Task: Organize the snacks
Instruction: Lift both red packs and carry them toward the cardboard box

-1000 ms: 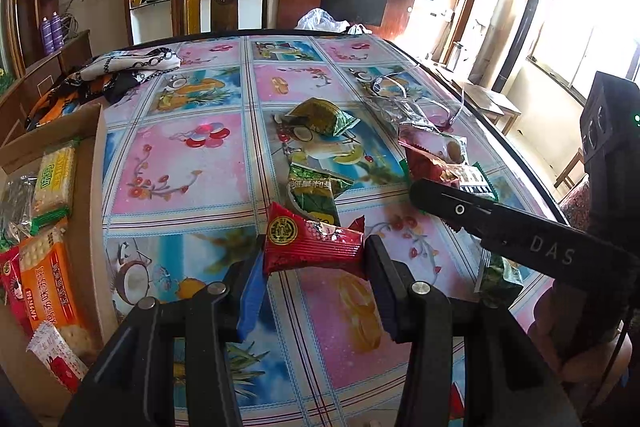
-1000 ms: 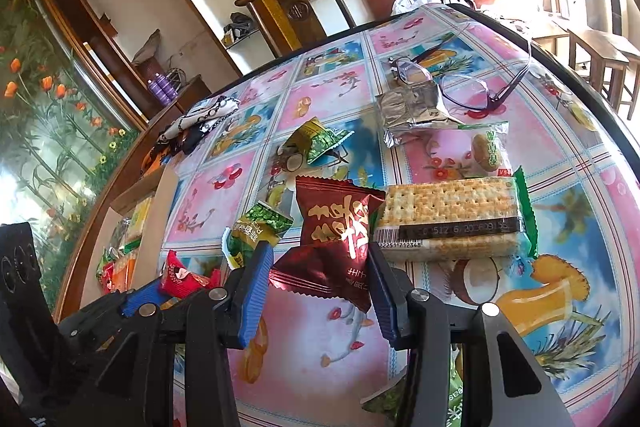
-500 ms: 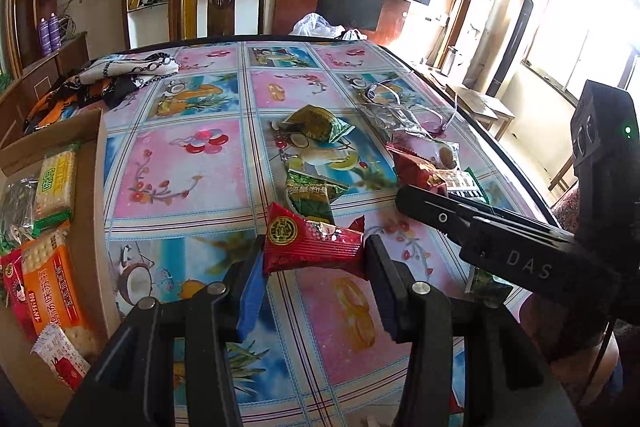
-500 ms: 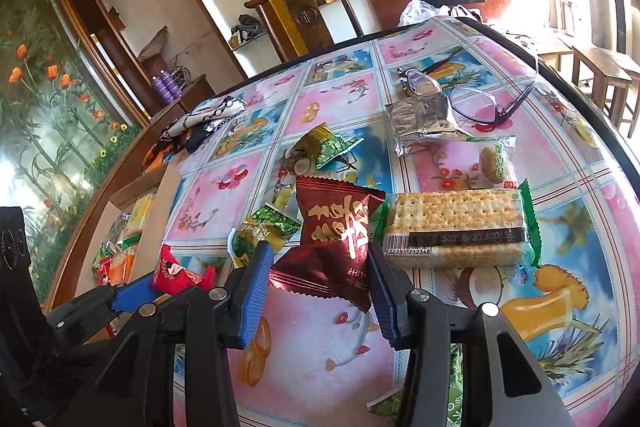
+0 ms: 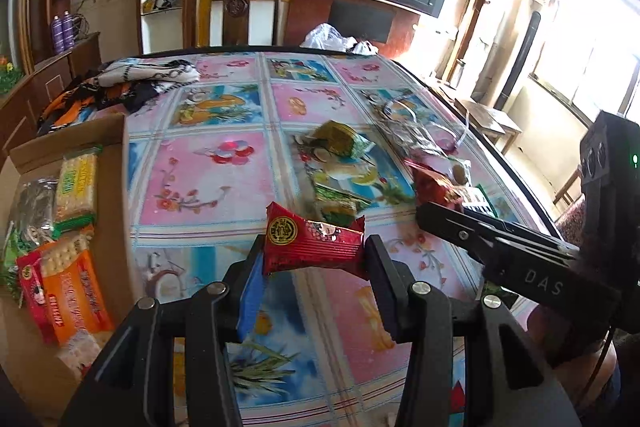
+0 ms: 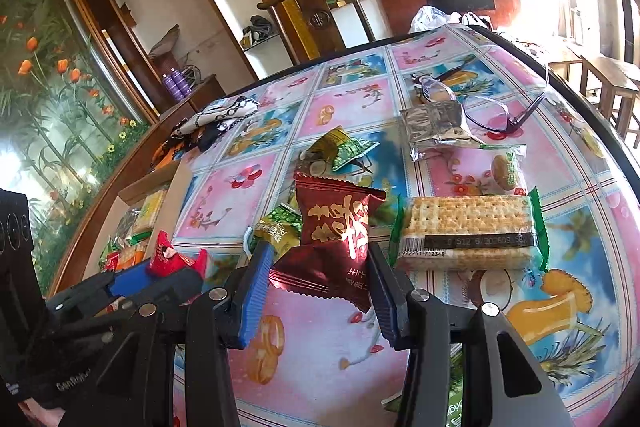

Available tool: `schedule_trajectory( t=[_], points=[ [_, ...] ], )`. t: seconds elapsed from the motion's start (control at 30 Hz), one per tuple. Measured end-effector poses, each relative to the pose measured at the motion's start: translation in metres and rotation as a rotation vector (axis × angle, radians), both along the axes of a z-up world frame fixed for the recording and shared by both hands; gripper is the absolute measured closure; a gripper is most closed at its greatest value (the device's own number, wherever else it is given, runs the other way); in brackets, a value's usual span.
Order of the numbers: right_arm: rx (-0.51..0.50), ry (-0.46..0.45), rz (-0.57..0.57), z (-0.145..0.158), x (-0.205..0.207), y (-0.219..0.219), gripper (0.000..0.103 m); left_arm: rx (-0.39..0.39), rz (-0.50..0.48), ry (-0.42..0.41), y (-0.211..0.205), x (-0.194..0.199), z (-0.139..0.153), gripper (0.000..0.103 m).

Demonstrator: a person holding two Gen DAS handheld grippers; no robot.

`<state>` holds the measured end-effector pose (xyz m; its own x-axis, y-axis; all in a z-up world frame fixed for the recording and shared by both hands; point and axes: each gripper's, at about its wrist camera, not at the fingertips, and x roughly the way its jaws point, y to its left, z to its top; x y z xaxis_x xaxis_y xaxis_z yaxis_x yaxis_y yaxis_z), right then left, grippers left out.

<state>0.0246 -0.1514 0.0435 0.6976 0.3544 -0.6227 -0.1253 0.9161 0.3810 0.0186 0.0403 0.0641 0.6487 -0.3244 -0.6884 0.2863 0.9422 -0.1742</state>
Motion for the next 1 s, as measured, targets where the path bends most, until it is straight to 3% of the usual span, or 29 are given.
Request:
schedule_trajectory(
  t=[0.5,1.0],
  points=[
    [-0.001,-0.030,0.054,0.005,-0.005,0.020,0.053,-0.044,0.102,-0.022,0.047,0.006,0.009,0.056],
    [-0.023,-0.090,0.212,0.010,-0.025,0.093,0.052,-0.061,0.160,-0.038,0.075,0.004,0.013,0.056]
  ],
)
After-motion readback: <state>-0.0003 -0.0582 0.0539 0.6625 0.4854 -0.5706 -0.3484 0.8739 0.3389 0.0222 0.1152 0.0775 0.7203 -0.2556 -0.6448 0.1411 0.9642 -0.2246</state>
